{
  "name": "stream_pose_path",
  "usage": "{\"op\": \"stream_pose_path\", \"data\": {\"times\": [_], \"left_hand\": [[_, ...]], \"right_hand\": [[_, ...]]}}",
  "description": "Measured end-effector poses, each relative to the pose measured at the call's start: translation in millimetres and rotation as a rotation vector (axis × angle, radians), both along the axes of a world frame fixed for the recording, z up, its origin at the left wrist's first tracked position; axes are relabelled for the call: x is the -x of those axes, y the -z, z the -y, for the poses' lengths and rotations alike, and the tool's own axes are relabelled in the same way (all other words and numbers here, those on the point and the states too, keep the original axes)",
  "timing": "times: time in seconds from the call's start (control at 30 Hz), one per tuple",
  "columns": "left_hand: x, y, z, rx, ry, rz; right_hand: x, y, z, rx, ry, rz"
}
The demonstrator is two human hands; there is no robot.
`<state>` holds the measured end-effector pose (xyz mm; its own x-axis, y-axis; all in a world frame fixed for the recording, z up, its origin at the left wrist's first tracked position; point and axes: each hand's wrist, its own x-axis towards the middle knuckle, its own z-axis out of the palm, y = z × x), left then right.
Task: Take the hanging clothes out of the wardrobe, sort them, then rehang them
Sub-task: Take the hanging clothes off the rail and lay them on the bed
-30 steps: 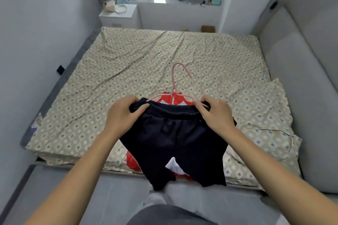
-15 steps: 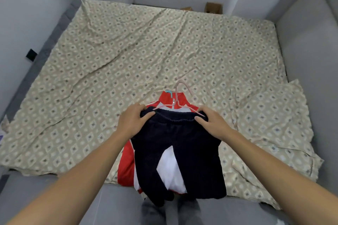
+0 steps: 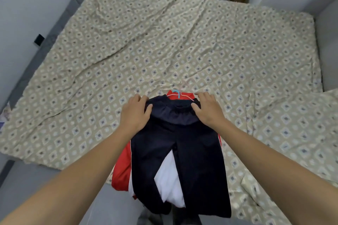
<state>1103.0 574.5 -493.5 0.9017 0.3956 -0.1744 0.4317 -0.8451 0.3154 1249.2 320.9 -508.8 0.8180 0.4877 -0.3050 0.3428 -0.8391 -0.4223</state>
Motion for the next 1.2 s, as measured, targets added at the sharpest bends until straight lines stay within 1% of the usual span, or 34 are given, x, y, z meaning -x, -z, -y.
{"op": "stream_pose_path", "data": {"times": [0.17,0.4,0.63,0.73,0.97,1.07,1.2], "left_hand": [[24.6,-49.5,3.2,-0.065,0.022,0.027],[55.2,-134.3,18.7,-0.123,0.022,0.130],[98.0,-204.1,37.8,-0.158,-0.080,0.214],[124.2,-225.6,38.5,-0.188,-0.129,0.250],[223.3,-263.6,12.6,-0.279,-0.358,0.295],[280.8,-277.0,-1.7,-0.326,-0.462,0.304],[372.8,-297.0,-14.4,-0.418,-0.613,0.312]], "right_hand": [[25.1,-52.4,-5.5,-0.055,-0.097,0.085],[50.3,-126.7,3.5,-0.106,-0.167,0.194],[65.8,-190.3,-2.3,-0.164,-0.202,0.274],[76.0,-212.3,-17.7,-0.214,-0.264,0.289],[131.6,-257.7,-88.9,-0.310,-0.501,0.328],[176.8,-273.0,-123.9,-0.357,-0.608,0.331],[260.3,-292.7,-173.8,-0.443,-0.770,0.329]]}}
